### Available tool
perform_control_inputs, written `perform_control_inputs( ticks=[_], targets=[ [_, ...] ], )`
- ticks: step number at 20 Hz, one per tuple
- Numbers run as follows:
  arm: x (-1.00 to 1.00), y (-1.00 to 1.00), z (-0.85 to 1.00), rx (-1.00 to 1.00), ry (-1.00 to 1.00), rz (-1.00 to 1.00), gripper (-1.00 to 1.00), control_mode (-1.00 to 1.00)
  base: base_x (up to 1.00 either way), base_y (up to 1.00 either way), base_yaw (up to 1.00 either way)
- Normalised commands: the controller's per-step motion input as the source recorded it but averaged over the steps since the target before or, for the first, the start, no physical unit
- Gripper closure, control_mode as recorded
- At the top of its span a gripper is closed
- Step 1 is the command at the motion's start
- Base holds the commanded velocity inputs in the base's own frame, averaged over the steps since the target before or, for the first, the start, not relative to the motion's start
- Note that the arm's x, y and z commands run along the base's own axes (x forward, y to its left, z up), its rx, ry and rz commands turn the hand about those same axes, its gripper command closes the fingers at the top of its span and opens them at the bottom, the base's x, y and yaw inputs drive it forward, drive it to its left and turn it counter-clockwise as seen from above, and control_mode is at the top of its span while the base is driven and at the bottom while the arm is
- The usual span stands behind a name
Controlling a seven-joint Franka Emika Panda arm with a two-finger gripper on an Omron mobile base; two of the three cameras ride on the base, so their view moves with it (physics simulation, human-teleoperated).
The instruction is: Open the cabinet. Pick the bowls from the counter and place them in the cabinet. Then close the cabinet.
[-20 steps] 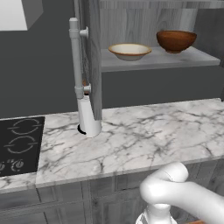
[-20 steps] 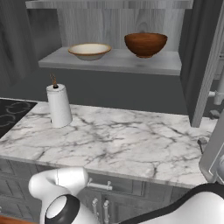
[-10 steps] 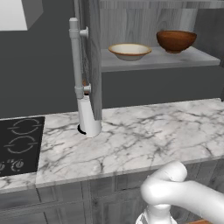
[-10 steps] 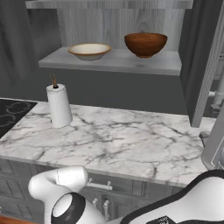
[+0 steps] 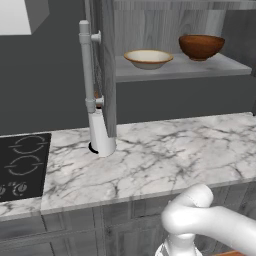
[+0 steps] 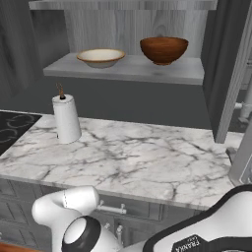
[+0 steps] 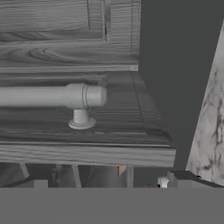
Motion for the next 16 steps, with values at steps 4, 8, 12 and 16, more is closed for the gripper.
perform_control_inputs(
  ticks=[4, 8, 12, 16],
  targets=[
    [0.41, 0.00, -0.20, 0.00, 0.00, 0.00, -1.00, -1.00, 0.00, 0.00, 0.00],
    [0.41, -0.20, -0.33, 0.05, 0.00, 0.04, -1.00, -1.00, 0.00, 0.00, 0.00],
    [0.36, -0.10, -0.28, 0.04, 0.00, 0.02, -1.00, -1.00, 0.00, 0.00, 0.00],
    [0.34, -0.01, -0.22, 0.04, -0.01, 0.00, -1.00, -1.00, 0.00, 0.00, 0.00]
  ],
)
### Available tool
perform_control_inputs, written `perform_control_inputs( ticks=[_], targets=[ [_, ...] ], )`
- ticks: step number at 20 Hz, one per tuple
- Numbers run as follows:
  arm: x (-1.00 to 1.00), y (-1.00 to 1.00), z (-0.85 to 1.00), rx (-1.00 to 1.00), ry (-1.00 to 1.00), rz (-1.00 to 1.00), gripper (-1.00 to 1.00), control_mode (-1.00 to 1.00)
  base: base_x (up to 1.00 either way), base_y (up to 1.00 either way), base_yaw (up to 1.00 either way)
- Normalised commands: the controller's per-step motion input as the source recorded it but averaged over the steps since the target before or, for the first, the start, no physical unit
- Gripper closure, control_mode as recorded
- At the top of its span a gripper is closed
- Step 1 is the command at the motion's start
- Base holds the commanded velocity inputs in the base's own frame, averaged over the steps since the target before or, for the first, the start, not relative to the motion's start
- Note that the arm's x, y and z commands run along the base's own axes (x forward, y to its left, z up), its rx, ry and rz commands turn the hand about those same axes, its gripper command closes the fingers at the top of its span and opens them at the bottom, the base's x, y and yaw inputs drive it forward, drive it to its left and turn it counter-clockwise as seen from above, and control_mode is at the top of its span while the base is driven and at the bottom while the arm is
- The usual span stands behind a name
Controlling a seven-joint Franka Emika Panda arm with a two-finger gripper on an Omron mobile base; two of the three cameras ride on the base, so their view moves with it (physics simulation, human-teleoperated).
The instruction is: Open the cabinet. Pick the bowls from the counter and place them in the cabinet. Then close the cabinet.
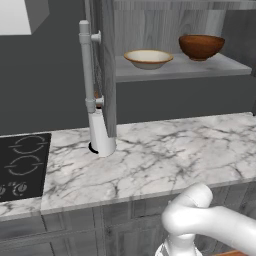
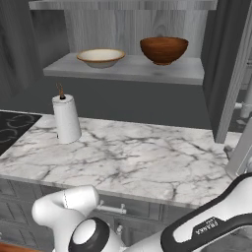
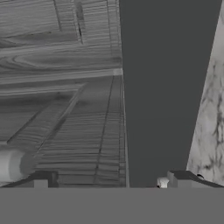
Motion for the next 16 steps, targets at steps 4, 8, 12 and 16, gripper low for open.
perform_control_inputs(
  ticks=[4, 8, 12, 16],
  targets=[
    [0.31, 0.00, -0.14, 0.03, -0.03, 0.00, -1.00, -1.00, 0.00, 0.00, 0.00],
    [0.11, 0.00, -0.05, 0.03, -0.06, 0.00, -1.00, -1.00, 0.00, 0.00, 0.00],
    [0.00, 0.08, 0.00, 0.02, -0.07, 0.00, -1.00, -1.00, 0.00, 0.00, 0.00],
    [0.00, 0.26, 0.00, 0.00, -0.06, 0.00, -1.00, -1.00, 0.00, 0.00, 0.00]
  ],
)
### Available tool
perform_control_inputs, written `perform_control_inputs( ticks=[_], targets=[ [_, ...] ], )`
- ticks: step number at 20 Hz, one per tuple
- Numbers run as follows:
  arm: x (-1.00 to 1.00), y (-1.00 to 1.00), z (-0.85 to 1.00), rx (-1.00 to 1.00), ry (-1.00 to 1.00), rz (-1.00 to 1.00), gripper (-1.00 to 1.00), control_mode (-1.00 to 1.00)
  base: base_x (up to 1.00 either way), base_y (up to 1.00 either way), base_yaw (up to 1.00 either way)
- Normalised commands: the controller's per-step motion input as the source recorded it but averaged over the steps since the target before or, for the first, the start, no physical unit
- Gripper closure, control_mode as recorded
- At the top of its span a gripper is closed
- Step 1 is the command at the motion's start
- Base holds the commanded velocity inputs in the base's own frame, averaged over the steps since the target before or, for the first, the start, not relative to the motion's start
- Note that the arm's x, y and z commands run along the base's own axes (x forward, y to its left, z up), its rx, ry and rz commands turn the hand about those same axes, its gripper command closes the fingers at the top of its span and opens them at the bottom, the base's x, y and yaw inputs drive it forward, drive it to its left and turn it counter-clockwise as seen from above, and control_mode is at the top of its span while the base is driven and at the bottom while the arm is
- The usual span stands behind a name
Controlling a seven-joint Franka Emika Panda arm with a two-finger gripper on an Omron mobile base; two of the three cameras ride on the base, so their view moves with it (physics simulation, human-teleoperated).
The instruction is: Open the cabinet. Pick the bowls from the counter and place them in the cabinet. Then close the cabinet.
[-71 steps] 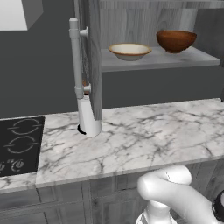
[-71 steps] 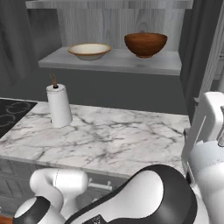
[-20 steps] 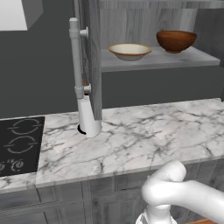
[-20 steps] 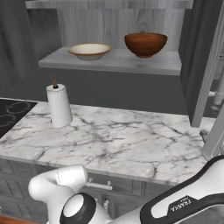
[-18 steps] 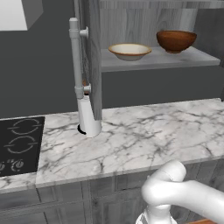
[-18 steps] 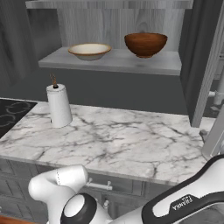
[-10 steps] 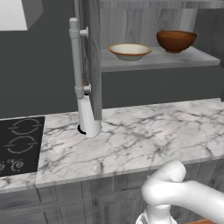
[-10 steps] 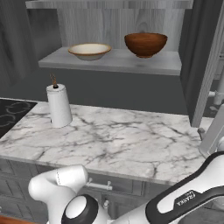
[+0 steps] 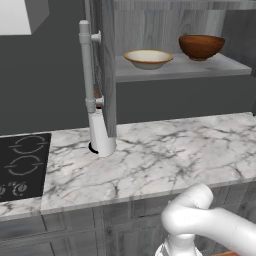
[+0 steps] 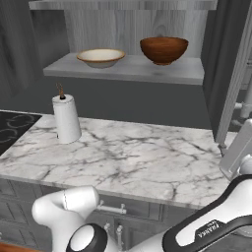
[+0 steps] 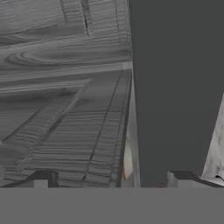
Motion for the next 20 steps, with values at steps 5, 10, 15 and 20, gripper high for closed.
perform_control_inputs(
  ticks=[5, 10, 15, 20],
  targets=[
    [0.00, 0.51, 0.00, 0.00, -0.03, 0.00, -1.00, -1.00, 0.00, 0.00, 0.00],
    [0.00, 0.58, 0.00, 0.00, -0.04, 0.00, -1.00, -1.00, 0.00, 0.00, 0.00],
    [0.00, 0.77, 0.00, 0.00, -0.07, 0.00, -1.00, -1.00, 0.00, 0.00, 0.00],
    [0.03, 0.86, 0.00, 0.00, -0.09, -0.01, -1.00, -1.00, 0.00, 0.00, 0.00]
  ],
)
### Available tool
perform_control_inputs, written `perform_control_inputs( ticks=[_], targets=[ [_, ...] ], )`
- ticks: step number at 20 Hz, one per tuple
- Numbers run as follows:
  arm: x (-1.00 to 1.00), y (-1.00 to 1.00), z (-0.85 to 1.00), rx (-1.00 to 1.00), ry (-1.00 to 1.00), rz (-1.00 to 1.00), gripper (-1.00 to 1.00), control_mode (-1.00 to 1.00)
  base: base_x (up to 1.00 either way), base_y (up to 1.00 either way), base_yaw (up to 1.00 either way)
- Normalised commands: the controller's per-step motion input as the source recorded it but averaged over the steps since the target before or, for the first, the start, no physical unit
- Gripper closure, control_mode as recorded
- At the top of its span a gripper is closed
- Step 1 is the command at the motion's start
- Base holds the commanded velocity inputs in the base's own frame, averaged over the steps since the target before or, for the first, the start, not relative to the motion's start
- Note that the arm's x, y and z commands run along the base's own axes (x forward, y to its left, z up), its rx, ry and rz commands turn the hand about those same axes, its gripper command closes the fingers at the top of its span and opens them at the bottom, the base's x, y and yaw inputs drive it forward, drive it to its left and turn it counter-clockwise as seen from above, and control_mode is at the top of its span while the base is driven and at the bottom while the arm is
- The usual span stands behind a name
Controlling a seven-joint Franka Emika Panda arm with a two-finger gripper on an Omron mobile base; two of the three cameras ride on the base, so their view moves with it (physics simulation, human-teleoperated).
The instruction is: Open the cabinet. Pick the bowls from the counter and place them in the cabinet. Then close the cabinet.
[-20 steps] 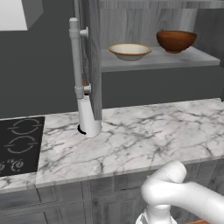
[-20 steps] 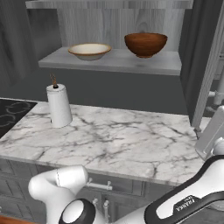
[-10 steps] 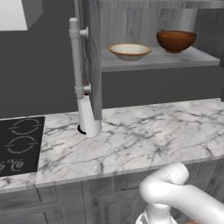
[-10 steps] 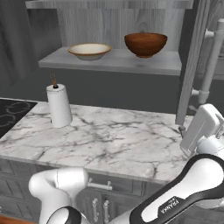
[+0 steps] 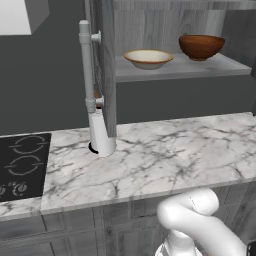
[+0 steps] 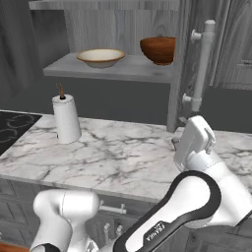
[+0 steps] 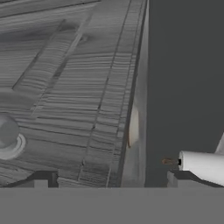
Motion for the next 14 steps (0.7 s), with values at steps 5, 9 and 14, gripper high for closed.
perform_control_inputs(
  ticks=[5, 9, 14],
  targets=[
    [0.25, 0.41, 0.00, 0.00, -0.08, -0.03, -1.00, -1.00, 0.00, 0.00, 0.00],
    [0.36, 0.22, 0.00, 0.00, -0.08, 0.00, -1.00, -1.00, 0.00, 0.00, 0.00],
    [0.43, 0.16, 0.15, 0.00, -0.05, 0.00, -1.00, -1.00, 0.00, 0.00, 0.00]
  ],
)
